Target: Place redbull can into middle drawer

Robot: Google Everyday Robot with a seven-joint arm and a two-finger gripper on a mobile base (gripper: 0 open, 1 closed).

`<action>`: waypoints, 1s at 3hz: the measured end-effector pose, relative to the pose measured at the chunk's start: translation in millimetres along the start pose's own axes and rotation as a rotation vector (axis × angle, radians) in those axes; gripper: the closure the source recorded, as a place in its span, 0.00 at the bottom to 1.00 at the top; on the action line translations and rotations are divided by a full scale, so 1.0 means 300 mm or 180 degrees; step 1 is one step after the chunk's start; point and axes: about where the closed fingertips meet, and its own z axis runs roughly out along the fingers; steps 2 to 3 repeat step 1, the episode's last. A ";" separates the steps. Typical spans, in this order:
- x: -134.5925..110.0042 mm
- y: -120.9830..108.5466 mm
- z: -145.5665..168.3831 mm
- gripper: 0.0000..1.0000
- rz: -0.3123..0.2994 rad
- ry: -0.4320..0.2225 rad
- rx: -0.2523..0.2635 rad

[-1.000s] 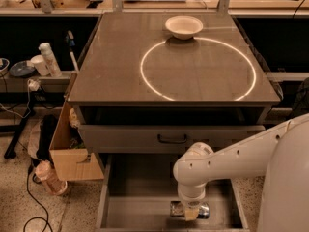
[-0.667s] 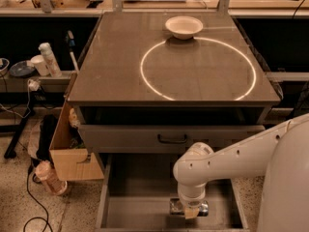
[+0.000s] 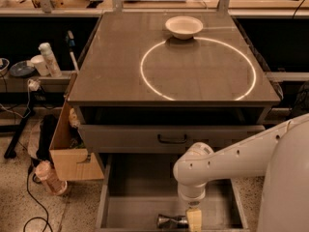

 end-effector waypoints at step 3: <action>0.000 0.000 0.000 0.00 0.0000 0.0000 0.0000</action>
Offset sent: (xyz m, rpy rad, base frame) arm 0.0000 0.0000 0.0000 0.0000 0.0000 0.0000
